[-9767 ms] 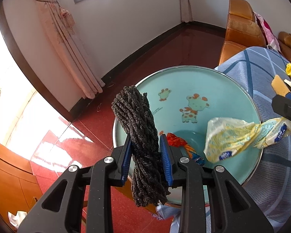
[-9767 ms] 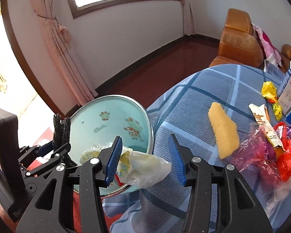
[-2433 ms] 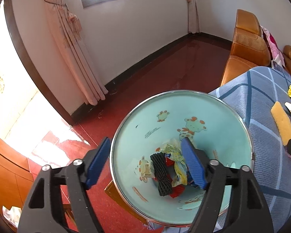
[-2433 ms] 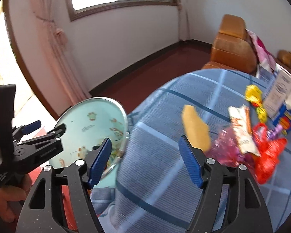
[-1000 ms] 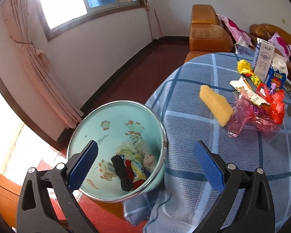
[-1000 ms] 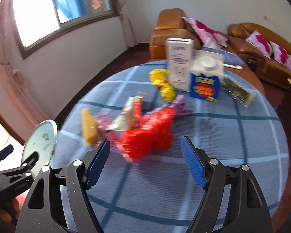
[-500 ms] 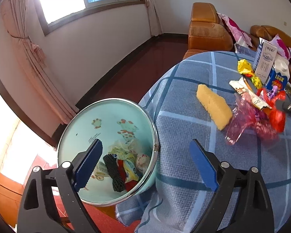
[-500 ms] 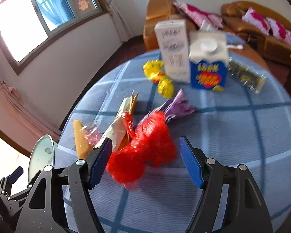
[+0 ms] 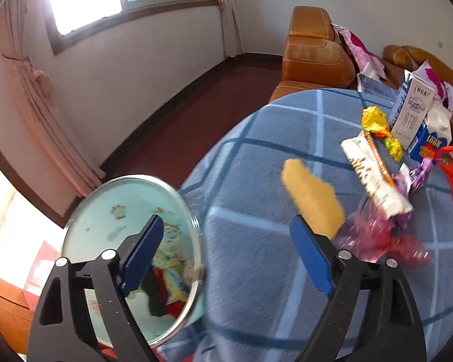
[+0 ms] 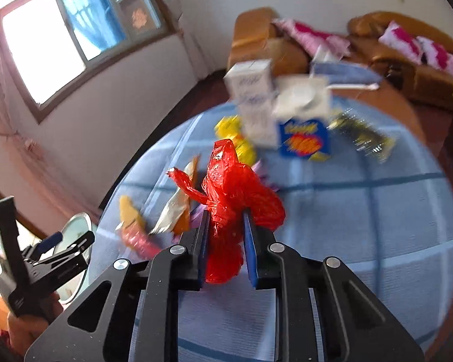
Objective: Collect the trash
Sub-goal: 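Grasp the yellow sponge with the left gripper while the right gripper grasps the red plastic bag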
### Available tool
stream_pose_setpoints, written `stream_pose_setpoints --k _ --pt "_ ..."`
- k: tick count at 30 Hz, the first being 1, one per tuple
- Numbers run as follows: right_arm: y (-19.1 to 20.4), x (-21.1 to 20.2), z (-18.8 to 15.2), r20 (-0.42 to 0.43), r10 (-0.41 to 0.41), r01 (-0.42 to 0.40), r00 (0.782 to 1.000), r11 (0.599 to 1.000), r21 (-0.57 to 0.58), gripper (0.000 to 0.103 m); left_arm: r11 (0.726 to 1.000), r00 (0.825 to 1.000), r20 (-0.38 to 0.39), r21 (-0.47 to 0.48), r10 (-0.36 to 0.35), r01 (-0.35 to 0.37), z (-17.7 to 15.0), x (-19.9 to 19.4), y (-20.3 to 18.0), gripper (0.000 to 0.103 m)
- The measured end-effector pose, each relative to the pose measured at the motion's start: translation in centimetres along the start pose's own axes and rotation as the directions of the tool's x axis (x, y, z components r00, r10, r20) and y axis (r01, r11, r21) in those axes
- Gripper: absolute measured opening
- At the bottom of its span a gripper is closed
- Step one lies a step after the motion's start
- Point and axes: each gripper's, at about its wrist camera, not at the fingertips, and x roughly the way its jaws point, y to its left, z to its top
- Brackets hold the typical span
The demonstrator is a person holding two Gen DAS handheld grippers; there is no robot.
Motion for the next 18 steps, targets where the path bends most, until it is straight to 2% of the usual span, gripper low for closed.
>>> stream_pose_setpoints --k 2,6,11,13,14,15,16,17,18 --pt "-1.2 -1.2 0.3 0.038 -0.034 0.033 0.999 0.999 0.012 0.021 1.000 1.000 -0.003 -0.004 -0.016 0.016 0.6 0.7 -0.8 0.080" --pt "-2.3 -1.7 0.4 0.048 -0.050 0.049 0.998 0.999 0.022 0.022 1.000 1.000 -0.003 0.007 -0.026 0.026 1.7 2.4 -3.1 0.076" --pt "-2.4 -0.9 0.2 0.027 -0.045 0.044 0.999 0.999 0.025 0.023 0.996 0.993 -0.074 -0.015 -0.089 0.088 1.8 4.7 -5.6 0.074" --pt "-2.6 -0.5 0.0 0.013 -0.044 0.044 0.999 0.999 0.030 0.023 0.995 0.990 -0.103 -0.013 -0.096 0.095 1.1 5.6 -6.3 0.068" --pt "-2.7 -0.5 -0.1 0.009 -0.046 0.046 0.999 0.998 0.031 0.023 0.997 0.995 -0.074 0.011 -0.069 0.070 0.9 5.3 -6.6 0.060" --pt "-2.8 -0.5 0.0 0.009 -0.046 0.046 0.999 0.998 0.032 0.023 0.997 0.994 -0.078 0.023 -0.070 0.072 0.7 5.4 -6.6 0.050" --pt "-2.9 -0.6 0.0 0.009 -0.045 0.045 0.999 0.998 0.034 0.023 0.996 0.993 -0.080 0.013 -0.089 0.091 0.7 5.3 -6.4 0.046" --pt "-2.9 -0.7 0.0 0.012 -0.045 0.044 0.999 0.998 0.034 0.023 0.993 0.989 -0.083 -0.004 -0.119 0.119 0.7 5.2 -6.0 0.035" --pt "-2.9 -0.8 -0.1 0.018 -0.045 0.044 0.999 0.998 0.034 0.023 0.985 0.981 -0.083 -0.038 -0.173 0.170 0.8 4.9 -5.3 0.032"
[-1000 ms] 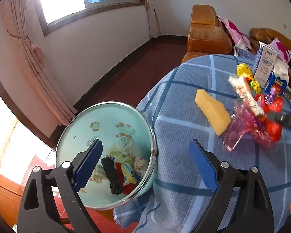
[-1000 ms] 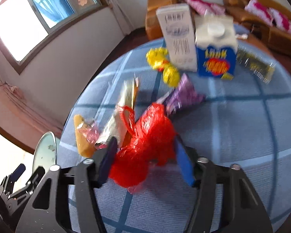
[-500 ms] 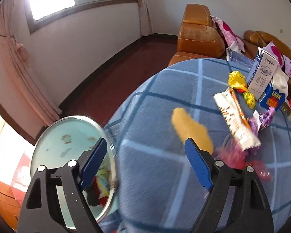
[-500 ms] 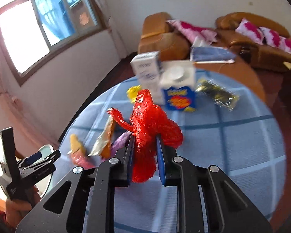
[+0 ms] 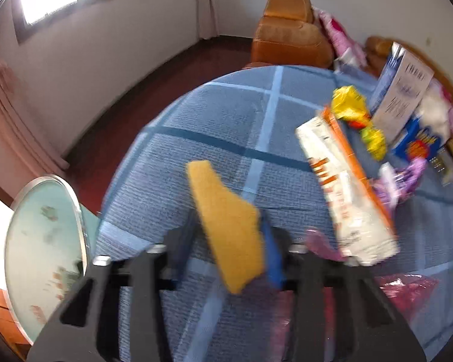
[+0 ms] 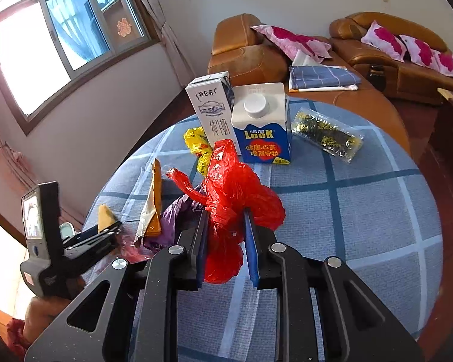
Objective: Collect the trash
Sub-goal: 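Grasp the yellow sponge with the left gripper while the right gripper grasps the red plastic bag, then carry sponge and red bag over the wastebasket and open both grippers to drop them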
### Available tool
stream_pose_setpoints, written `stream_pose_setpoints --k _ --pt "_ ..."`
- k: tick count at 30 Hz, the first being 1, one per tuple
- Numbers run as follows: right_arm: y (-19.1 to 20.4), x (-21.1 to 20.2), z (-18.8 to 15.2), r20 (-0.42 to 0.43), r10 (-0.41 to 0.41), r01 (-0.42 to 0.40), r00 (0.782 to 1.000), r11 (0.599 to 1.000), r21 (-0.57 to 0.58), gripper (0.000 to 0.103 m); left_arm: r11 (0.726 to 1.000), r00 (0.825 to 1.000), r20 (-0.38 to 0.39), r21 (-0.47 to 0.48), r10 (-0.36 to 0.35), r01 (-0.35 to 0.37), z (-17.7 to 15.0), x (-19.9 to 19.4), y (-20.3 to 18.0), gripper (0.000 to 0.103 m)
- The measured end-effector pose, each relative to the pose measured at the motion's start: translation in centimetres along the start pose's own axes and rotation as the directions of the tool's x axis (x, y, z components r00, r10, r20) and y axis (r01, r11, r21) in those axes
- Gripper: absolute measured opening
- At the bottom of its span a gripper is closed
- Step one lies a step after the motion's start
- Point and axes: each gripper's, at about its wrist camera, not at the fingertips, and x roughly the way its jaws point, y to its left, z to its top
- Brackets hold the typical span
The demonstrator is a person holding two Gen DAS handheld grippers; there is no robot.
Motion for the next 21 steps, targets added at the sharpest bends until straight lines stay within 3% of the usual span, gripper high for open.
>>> stream_pose_setpoints --k 4,9,13,21 --pt "0.5 -0.9 0.0 0.035 -0.008 0.008 0.999 1.000 -0.015 0.023 0.999 0.997 0.065 0.006 0.047 -0.047 -0.1 -2.5 1.2 0.032" --pt "1.7 -1.5 -0.4 0.044 0.012 -0.011 0.999 1.000 -0.029 0.023 0.998 0.990 0.129 0.035 0.048 -0.053 -1.0 -6.0 2.4 0.033" --pt "3.5 -1.8 -1.1 0.034 0.028 -0.025 0.999 0.997 -0.068 0.023 0.992 0.986 0.134 0.068 0.096 -0.106 -2.1 -7.6 3.6 0.033" --pt "7.5 -1.6 -2.6 -0.007 0.080 -0.080 0.997 0.988 -0.134 0.023 0.981 0.977 0.112 0.047 0.183 -0.189 -3.8 -9.7 7.2 0.033"
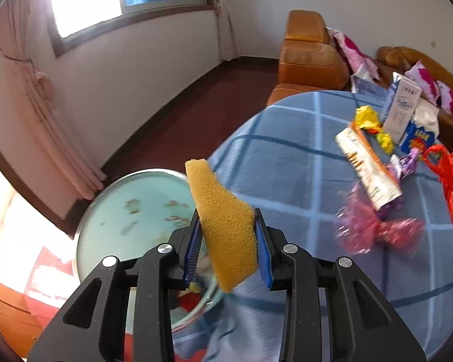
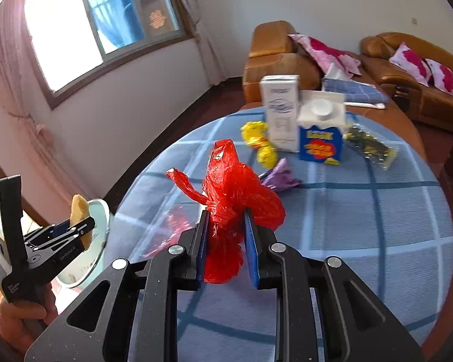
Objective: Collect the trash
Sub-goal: 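Carry sponge and red bag over the wastebasket and open both grippers to drop them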
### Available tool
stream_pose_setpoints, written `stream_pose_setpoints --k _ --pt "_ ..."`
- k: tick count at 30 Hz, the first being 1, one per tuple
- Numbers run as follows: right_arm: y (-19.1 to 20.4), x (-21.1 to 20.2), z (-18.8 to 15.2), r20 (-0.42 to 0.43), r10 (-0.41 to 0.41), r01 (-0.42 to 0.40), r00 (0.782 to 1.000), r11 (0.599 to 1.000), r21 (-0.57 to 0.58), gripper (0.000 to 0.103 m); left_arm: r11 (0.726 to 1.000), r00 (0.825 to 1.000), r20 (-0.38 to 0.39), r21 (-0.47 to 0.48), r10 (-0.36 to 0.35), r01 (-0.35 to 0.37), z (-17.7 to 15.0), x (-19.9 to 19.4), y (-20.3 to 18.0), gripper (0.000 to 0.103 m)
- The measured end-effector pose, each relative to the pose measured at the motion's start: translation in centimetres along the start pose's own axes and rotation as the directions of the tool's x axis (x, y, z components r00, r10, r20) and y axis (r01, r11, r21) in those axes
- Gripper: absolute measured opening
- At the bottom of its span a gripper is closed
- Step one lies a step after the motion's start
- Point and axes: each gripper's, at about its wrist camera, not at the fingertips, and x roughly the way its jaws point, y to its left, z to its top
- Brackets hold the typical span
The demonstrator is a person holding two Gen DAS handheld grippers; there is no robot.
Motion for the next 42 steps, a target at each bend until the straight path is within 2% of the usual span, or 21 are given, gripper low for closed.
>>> stream_pose_setpoints --k 6,29,42 --pt "2.8 0.5 -0.8 -0.027 0.033 -0.034 0.999 0.998 -0.050 0.023 0.999 0.999 -0.003 -0.011 0.051 -0.051 -1.0 -0.5 2.2 0.033" --pt "10.9 2.8 -2.1 -0.082 0.101 -0.115 0.992 0.975 -0.190 0.023 0.981 0.988 -0.034 -0.122 0.148 -0.151 -3.5 -0.8 10.2 0.033" --pt "14.6 3.8 -2.2 -0.101 0.139 -0.161 0.985 0.954 -0.255 0.023 0.973 0.986 -0.052 -0.162 0.157 -0.163 -4.0 -0.3 12.1 0.033"
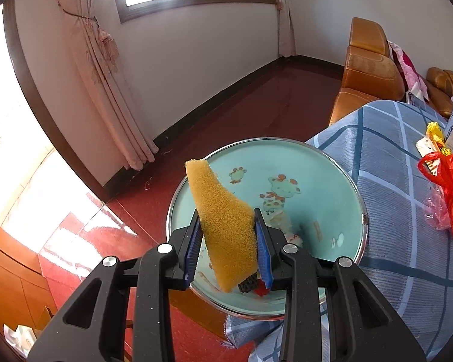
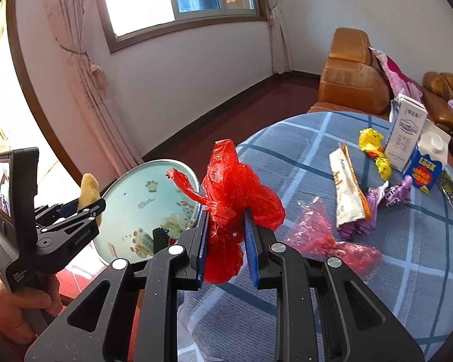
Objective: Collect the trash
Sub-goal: 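Carry sponge and red bag over the wastebasket and open both grippers to drop them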
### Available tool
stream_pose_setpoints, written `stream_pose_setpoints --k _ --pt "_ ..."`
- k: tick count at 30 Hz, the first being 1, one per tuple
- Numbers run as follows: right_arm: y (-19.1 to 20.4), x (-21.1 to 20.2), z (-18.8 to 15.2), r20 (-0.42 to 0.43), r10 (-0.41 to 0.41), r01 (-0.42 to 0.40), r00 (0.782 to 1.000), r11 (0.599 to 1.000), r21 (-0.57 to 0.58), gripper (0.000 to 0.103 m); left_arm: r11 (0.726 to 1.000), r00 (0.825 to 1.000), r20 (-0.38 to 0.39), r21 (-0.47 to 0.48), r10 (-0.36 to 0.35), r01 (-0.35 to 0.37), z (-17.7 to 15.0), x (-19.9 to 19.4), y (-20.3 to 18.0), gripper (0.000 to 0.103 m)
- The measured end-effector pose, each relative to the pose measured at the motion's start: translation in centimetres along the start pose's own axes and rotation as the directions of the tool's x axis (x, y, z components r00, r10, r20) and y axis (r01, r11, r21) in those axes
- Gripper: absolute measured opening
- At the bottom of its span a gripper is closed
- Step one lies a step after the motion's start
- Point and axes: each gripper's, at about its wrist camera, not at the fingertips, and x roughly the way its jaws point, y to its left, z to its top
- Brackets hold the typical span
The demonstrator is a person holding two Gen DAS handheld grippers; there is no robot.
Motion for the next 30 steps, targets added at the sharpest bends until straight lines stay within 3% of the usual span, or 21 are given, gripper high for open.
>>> stream_pose_setpoints --k 30 --pt "4.7 6.9 1.3 -0.100 0.037 -0.045 0.994 0.995 -0.084 0.024 1.000 0.998 -0.068 -0.016 -0.016 0.015 0.2 4.0 1.2 0.033"
